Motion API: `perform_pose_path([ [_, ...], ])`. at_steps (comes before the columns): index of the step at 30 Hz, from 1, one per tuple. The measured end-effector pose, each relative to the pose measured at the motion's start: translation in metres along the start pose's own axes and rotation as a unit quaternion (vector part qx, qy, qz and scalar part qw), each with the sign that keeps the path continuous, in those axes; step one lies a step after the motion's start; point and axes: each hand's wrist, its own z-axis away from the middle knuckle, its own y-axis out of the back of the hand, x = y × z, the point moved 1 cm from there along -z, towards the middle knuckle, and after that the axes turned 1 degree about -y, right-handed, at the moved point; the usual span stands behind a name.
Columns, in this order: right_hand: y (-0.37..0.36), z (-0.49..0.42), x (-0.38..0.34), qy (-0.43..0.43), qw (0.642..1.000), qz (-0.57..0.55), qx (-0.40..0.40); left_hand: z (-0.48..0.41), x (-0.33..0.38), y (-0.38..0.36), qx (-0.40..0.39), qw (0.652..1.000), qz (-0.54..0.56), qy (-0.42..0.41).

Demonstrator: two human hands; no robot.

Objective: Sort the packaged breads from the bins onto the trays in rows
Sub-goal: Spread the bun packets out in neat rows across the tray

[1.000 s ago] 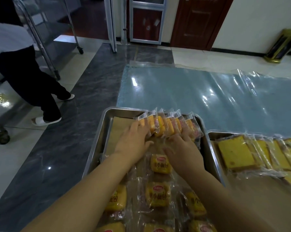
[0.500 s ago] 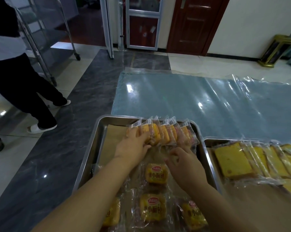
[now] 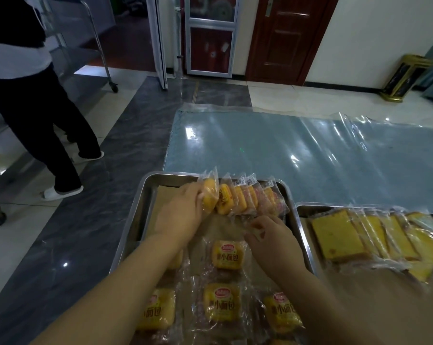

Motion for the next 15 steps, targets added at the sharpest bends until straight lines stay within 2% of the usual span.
perform_pose_path([
  [3, 0.005, 0.001, -0.008, 0.001, 0.998, -0.06, -0.001, 0.015, 0.002, 0.022, 0.034, 0.996, 0.074, 0.024],
  [8, 0.011, 0.002, -0.024, -0.001, 0.98, -0.196, -0.045, 0.043, 0.014, 0.04, -0.064, 0.972, 0.221, 0.051],
  [12, 0.013, 0.008, -0.03, -0.013, 0.959, -0.255, -0.12, 0.056, 0.022, 0.038, -0.101, 0.961, 0.253, 0.055],
  [15, 0.017, 0.012, -0.024, -0.04, 0.957, -0.264, -0.114, 0.061, 0.024, 0.032, -0.107, 0.955, 0.27, 0.065],
])
